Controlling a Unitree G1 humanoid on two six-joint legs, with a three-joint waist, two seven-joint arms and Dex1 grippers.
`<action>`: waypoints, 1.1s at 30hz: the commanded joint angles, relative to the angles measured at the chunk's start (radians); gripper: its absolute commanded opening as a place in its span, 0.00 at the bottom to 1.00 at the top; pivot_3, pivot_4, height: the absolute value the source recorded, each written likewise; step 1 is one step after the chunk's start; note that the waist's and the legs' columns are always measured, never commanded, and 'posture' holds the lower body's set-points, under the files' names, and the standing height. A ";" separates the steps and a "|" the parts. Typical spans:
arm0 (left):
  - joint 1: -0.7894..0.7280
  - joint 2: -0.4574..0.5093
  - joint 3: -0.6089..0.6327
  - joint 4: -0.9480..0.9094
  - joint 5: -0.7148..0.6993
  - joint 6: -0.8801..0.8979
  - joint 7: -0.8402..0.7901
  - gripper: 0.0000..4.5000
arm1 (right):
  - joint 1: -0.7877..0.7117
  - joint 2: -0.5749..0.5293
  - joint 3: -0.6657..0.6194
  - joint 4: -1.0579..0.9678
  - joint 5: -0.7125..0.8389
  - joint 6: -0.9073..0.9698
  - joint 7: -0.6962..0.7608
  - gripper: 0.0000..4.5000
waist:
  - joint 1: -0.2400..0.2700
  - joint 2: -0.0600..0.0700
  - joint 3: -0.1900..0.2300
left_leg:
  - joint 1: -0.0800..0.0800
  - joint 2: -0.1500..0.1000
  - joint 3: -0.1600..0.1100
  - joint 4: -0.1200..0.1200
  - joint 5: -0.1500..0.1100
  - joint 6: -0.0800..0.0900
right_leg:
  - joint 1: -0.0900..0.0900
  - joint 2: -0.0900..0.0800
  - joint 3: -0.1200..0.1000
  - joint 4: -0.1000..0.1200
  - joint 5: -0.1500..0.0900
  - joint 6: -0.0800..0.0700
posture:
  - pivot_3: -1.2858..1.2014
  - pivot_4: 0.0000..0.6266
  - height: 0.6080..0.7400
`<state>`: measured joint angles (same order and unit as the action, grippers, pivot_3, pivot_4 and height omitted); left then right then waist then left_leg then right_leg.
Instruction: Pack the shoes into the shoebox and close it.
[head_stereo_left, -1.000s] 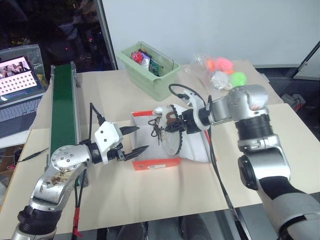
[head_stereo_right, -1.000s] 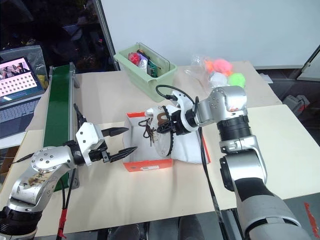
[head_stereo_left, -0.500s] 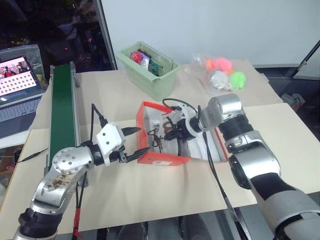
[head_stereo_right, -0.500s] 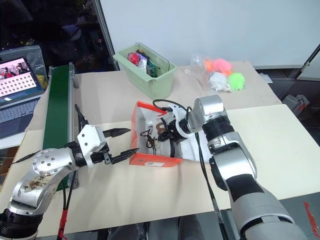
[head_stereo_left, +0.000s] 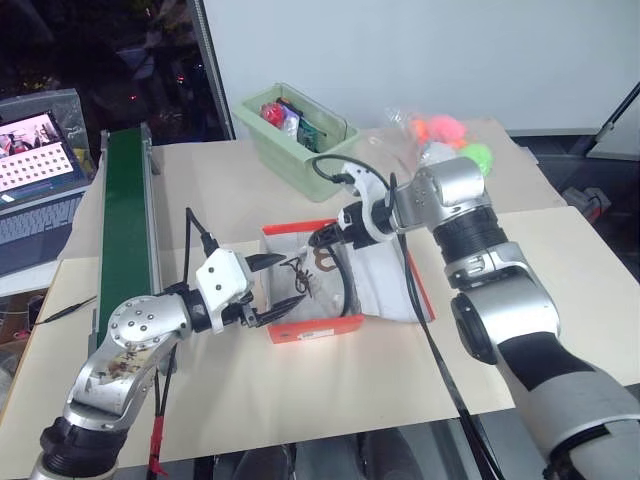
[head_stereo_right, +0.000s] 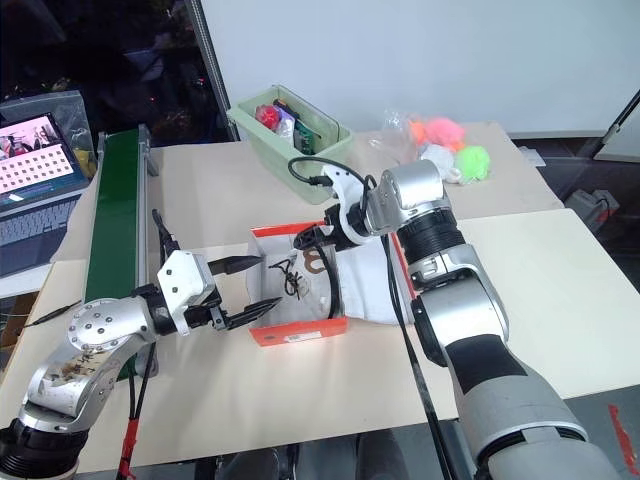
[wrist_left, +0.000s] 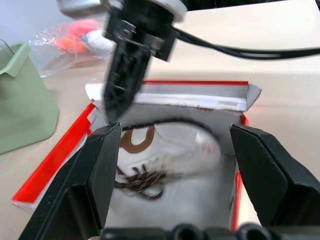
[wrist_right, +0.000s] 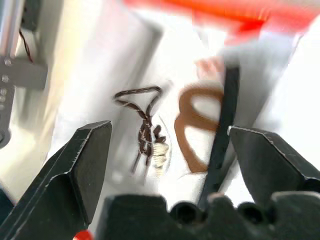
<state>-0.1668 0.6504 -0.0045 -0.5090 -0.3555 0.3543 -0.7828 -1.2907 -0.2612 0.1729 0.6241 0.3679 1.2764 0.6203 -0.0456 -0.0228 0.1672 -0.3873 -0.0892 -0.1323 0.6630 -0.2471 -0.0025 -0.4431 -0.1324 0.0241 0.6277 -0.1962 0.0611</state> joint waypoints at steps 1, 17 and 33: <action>-0.019 -0.009 0.006 -0.007 0.001 -0.003 0.017 0.81 | 0.012 -0.024 -0.019 -0.182 -0.027 -0.094 -0.024 0.99 | 0.000 0.000 0.000 | 0.000 0.000 0.000 0.000 0.000 0.000 | 0.000 0.000 0.000 0.000 0.000 0.000 | 0.52 0.24 1.00; -0.101 -0.310 0.352 0.090 0.211 0.272 0.800 0.81 | 0.716 -0.162 -0.060 -1.045 -0.029 -0.587 0.033 0.99 | 0.007 -0.001 -0.001 | 0.002 0.000 0.000 0.005 -0.001 -0.002 | 0.002 0.000 0.001 -0.002 0.000 0.001 | 0.52 0.24 1.00; -0.123 -0.346 0.395 0.187 0.315 0.298 0.953 0.99 | 0.829 -0.143 -0.038 -1.066 0.138 -0.645 0.186 1.00 | 0.016 -0.003 -0.001 | 0.007 0.000 0.002 0.005 -0.002 -0.002 | 0.006 0.001 0.003 -0.002 0.000 0.001 | 0.52 0.24 1.00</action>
<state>-0.2758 0.2846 0.3721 -0.3066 -0.0575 0.6792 0.1633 -0.4593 -0.4030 0.1298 -0.3950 0.4852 0.6564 0.7874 -0.0299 -0.0253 0.1657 -0.3804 -0.0892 -0.1300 0.6682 -0.2488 -0.0045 -0.4375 -0.1314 0.0272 0.6256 -0.1960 0.0616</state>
